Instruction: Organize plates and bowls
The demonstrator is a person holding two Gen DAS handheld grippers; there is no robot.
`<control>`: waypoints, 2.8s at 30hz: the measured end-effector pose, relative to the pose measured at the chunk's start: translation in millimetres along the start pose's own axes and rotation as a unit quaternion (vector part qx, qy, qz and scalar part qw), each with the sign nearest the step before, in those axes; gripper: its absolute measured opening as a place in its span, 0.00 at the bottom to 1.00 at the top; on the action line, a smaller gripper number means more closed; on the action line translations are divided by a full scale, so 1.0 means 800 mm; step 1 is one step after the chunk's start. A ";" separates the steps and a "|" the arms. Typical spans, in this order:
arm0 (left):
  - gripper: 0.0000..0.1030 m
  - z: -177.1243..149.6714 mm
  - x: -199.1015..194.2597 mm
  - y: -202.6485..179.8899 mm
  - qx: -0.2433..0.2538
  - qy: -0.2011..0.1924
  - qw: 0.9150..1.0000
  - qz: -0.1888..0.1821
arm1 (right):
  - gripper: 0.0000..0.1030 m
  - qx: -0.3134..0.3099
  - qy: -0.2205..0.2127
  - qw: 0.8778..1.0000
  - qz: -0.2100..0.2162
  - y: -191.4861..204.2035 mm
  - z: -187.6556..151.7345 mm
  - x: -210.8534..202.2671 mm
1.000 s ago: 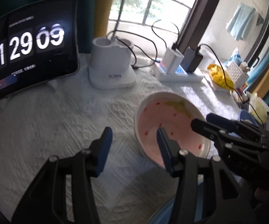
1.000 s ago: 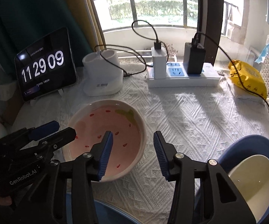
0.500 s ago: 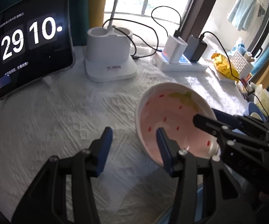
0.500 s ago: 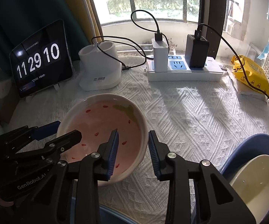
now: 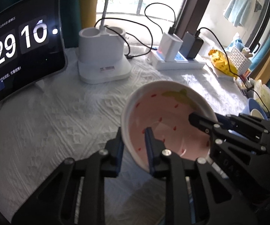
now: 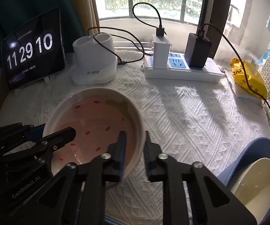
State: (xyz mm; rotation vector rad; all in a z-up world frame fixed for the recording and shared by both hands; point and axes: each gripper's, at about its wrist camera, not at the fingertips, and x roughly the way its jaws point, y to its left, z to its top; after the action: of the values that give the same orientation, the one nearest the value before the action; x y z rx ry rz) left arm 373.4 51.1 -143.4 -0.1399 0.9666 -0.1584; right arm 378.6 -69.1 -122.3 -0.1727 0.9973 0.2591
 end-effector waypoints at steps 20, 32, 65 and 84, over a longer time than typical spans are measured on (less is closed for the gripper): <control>0.20 0.004 -0.046 -0.010 0.012 -0.042 0.999 0.005 | 0.13 0.022 -0.040 0.999 0.023 -0.007 0.004 -0.042; 0.20 0.004 -0.095 -0.036 0.022 -0.075 0.997 -0.002 | 0.13 0.021 -0.079 0.996 0.026 -0.014 0.002 -0.098; 0.20 -0.017 -0.140 -0.199 0.097 -0.097 0.990 -0.026 | 0.13 0.075 -0.149 0.986 -0.002 -0.131 -0.070 -0.225; 0.20 -0.022 -0.096 -0.278 0.136 -0.061 0.988 -0.035 | 0.13 0.117 -0.138 0.983 -0.011 -0.212 -0.103 -0.220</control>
State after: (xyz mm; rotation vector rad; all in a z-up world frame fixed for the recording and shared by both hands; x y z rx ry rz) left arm 300.1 -152.2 -49.6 0.0676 0.8099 -0.3406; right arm 270.8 -276.4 -13.4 0.0667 0.7426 0.1384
